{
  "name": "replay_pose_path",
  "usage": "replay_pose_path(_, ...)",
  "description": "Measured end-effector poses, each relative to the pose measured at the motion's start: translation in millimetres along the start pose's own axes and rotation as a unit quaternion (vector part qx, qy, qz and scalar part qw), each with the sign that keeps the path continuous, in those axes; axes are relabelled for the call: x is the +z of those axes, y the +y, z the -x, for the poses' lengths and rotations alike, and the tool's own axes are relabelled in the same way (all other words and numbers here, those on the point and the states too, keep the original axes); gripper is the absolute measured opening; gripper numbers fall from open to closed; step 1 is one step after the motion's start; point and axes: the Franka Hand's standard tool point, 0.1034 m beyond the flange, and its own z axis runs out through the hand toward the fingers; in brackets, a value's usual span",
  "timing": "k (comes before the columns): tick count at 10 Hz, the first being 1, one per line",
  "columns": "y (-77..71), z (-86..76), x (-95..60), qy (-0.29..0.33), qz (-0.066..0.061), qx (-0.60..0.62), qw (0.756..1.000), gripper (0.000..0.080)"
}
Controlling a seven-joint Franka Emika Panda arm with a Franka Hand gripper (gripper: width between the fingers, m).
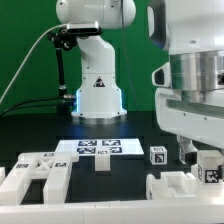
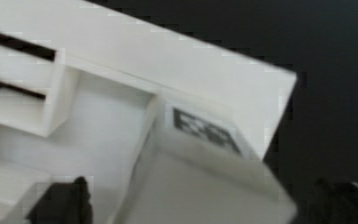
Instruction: Assemble chair
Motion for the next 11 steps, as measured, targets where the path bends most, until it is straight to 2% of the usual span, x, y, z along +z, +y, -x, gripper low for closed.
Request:
replay_pose_path(1, -0.8, 1.9, 0.5, 0.001, -0.003, -0.095, 0.995, 0.0643)
replay_pose_path(2, -2.5, 5.5, -2.7, 0.005, -0.009, -0.098, 0.995, 0.0643)
replay_pose_path(5, -1.2, 3.8, -1.6, 0.008, -0.007, -0.228, 0.974, 0.0648)
replay_pose_path(6, -5.4, 1.9, -2.1, 0.027, -0.013, -0.336, 0.941, 0.0648)
replay_pose_path(8, -4.6, 2.0, -1.5, 0.026, -0.013, -0.325, 0.945, 0.0648)
replay_pose_path(10, -4.4, 1.5, -1.3, 0.026, -0.013, -0.315, 0.949, 0.0391)
replay_pose_path(11, -3.4, -3.1, -2.2, 0.028, -0.013, -0.282, 0.959, 0.0308)
